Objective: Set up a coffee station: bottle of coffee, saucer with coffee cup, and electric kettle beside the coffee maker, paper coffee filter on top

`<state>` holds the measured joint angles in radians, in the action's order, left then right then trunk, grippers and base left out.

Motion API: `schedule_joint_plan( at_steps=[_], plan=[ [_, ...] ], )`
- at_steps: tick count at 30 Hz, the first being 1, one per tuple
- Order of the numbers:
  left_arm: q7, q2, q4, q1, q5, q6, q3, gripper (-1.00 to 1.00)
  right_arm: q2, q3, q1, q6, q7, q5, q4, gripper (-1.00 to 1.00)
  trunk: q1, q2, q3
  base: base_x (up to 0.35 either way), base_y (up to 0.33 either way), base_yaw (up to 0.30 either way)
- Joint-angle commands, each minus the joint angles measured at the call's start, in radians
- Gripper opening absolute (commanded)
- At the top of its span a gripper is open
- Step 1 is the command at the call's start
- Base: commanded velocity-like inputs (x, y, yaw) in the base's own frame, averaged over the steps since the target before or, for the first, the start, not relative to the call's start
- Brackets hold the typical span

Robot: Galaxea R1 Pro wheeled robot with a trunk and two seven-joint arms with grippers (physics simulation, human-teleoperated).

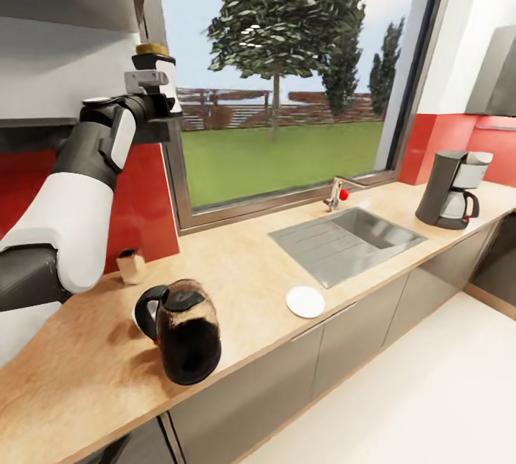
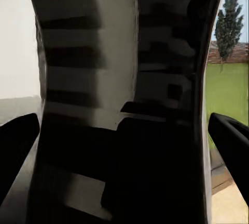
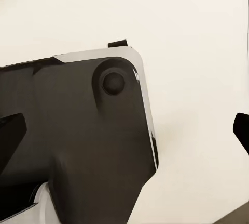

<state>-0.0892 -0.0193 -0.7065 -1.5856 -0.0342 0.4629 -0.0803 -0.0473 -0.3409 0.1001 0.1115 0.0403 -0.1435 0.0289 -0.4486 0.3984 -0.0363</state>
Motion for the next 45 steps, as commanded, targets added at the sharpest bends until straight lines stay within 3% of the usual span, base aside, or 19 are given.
schedule_joint_plan(
  at_steps=[1,45],
  plan=[
    [-0.006,0.001,0.004,-0.001,0.0,0.006,-0.003,-1.0,0.0,-0.009,0.001,0.004,0.003,-0.01,-0.001,1.0,-0.001,0.002,-0.003,0.266,-0.152,-0.265],
    [-0.001,0.008,0.005,-0.002,-0.001,0.006,-0.003,-1.0,0.001,-0.009,0.001,0.004,0.003,-0.01,-0.001,1.0,-0.001,0.002,-0.003,0.132,-0.252,-0.265]
  ],
)
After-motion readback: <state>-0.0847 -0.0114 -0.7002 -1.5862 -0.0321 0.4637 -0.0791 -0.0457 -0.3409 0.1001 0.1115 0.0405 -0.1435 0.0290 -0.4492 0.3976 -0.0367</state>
